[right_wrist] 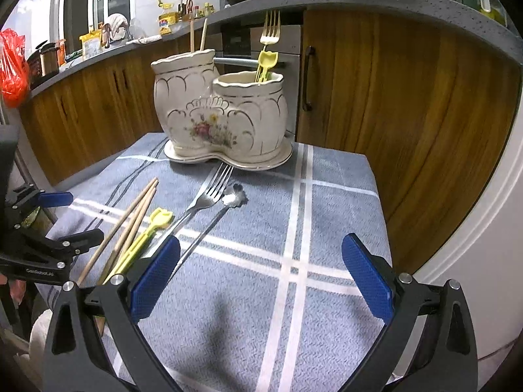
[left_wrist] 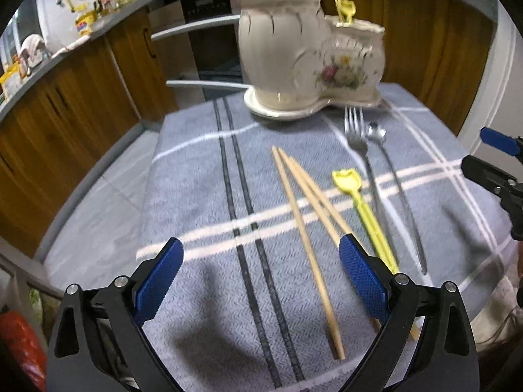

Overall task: Organize utensils
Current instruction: 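Open both tools and withdraw them back over the remaining utensils, then close the left tool on a wooden chopstick while the right tool grips the yellow spoon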

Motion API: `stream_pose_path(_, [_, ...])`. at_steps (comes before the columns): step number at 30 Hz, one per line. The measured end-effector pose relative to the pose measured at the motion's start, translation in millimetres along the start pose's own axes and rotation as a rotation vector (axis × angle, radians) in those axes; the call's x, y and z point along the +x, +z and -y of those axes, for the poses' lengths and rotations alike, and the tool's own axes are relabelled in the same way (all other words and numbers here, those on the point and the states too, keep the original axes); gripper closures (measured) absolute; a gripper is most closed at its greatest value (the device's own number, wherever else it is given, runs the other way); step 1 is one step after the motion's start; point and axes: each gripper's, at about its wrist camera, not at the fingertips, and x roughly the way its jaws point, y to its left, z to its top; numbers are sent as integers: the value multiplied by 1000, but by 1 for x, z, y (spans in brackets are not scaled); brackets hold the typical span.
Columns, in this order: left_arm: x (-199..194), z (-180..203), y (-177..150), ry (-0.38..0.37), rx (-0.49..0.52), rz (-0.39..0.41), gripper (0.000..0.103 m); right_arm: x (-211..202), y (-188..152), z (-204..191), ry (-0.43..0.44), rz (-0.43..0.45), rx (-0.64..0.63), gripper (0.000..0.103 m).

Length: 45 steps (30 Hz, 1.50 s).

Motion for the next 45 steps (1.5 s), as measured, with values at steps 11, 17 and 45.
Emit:
stream_pose_path(11, [4, 14, -1, -63, 58, -80, 62, 0, -3, -3, 16, -17, -17, 5])
stream_pose_path(17, [6, 24, 0, -104, 81, -104, 86, 0, -2, -7, 26, -26, -18, 5])
stream_pose_path(45, [-16, -18, -7, -167, -10, 4, 98, 41, -7, -104, 204, -315, -27, 75])
